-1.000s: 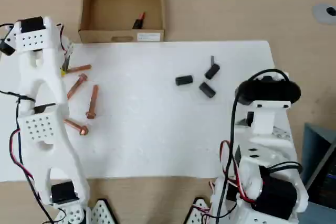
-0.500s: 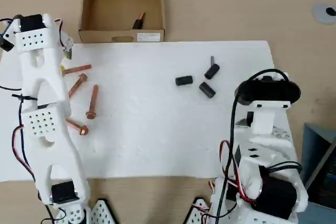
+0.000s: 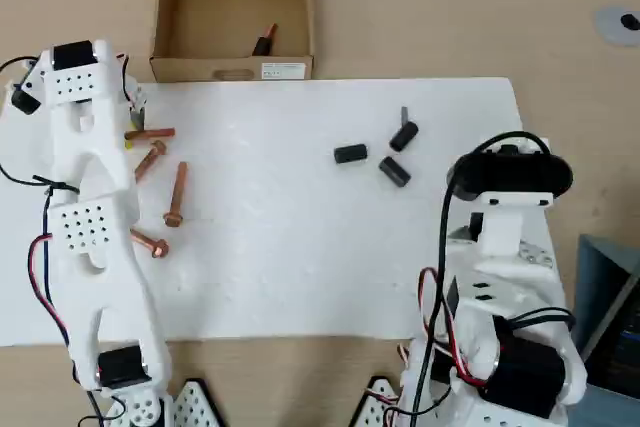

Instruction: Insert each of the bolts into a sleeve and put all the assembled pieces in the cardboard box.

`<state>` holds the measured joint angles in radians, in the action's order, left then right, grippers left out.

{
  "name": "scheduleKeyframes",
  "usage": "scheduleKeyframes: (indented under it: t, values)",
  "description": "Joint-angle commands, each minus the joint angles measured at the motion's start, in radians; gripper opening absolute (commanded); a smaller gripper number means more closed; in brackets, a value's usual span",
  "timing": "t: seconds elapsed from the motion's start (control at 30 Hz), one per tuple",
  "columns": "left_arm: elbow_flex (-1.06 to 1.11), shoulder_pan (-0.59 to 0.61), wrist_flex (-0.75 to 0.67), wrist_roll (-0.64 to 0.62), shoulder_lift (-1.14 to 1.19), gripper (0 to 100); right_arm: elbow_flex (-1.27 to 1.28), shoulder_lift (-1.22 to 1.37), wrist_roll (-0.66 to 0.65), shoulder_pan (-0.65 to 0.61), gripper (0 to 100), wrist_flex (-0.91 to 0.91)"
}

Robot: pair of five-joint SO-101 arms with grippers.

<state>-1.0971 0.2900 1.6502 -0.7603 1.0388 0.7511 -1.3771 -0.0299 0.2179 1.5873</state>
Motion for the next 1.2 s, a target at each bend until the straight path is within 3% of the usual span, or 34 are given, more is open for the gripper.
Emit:
scheduleKeyframes:
  t: [0.0, 0.13, 0.53, 0.77, 1.0, 1.17]
  values:
    - [-0.044, -0.003, -0.04, -0.006, -0.005, 10, -0.001, -0.008, 0.012, 0.012, 1.0, -0.026]
    - [-0.04, 0.005, -0.049, -0.006, -0.001, 0, -0.001, -0.008, 0.012, 0.012, 1.0, -0.026]
    - [-0.077, -0.008, -0.032, 0.009, -0.005, 0, -0.007, -0.008, 0.008, 0.01, 1.0, -0.026]
    - [-0.311, -0.057, 0.029, 0.146, -0.114, 0, -0.061, -0.002, 0.008, 0.01, 1.1, -0.028]
    - [-0.542, -0.097, 0.101, 0.362, -0.202, 0, -0.085, -0.007, 0.006, 0.008, 1.0, -0.034]
    - [-0.572, -0.13, 0.104, 0.516, -0.297, 0, -0.085, -0.008, 0.006, 0.008, 1.0, -0.034]
